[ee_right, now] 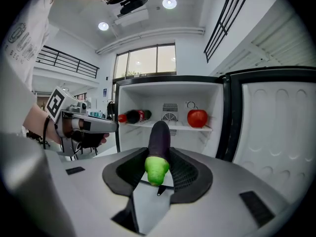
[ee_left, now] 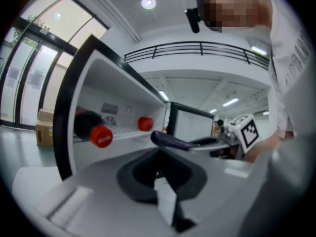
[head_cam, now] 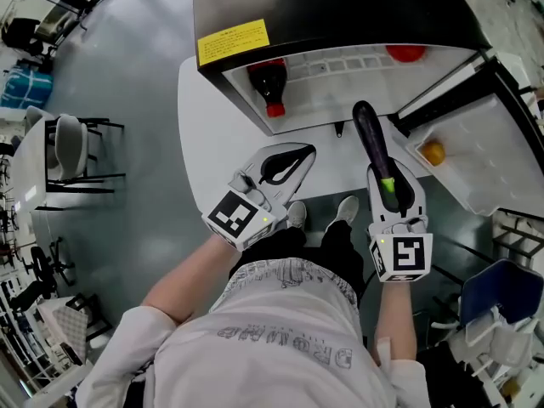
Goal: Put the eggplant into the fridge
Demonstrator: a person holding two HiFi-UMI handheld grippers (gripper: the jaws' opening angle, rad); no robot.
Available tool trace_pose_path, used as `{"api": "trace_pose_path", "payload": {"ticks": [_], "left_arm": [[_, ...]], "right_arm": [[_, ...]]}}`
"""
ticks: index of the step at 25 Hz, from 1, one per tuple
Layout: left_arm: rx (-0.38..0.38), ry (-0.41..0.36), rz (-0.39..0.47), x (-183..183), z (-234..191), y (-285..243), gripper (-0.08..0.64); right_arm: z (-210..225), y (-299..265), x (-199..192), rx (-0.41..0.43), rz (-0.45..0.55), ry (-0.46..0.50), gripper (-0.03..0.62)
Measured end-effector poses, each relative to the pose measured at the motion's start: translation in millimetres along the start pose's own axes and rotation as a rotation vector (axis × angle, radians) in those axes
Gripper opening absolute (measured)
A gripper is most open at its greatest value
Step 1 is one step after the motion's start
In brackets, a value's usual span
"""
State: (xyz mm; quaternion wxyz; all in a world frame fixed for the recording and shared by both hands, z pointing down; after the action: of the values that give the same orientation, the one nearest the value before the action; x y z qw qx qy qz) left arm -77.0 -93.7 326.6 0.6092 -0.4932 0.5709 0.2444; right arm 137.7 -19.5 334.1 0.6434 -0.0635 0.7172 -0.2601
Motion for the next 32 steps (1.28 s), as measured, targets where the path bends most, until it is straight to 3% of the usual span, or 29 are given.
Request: {"api": "trace_pose_path", "payload": {"ticks": [22,32], "left_arm": [[0.181,0.07,-0.071,-16.0,-12.1,-60.7,0.008],[0.211,0.105,-0.07,-30.8,-23.6,-69.6,0.008]], "right_arm": [[67.4,-107.0,-29.4,0.109,-0.125,0.004,0.13],[73.2,-157.8,-31.2,0.083,-0.137,-0.002,0.13]]}}
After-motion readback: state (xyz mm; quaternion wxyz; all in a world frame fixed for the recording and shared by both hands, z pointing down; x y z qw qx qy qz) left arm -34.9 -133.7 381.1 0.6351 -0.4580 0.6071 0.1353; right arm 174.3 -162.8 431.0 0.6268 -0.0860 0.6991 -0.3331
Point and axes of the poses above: the fingertips, and each gripper's own axes: y backward along the fingers, z to its right, x out of its top, the point moved 9 cm from there along y, backward along the fingers, and after that the axes turned 10 degrees about -z, right-handed, at the moved point
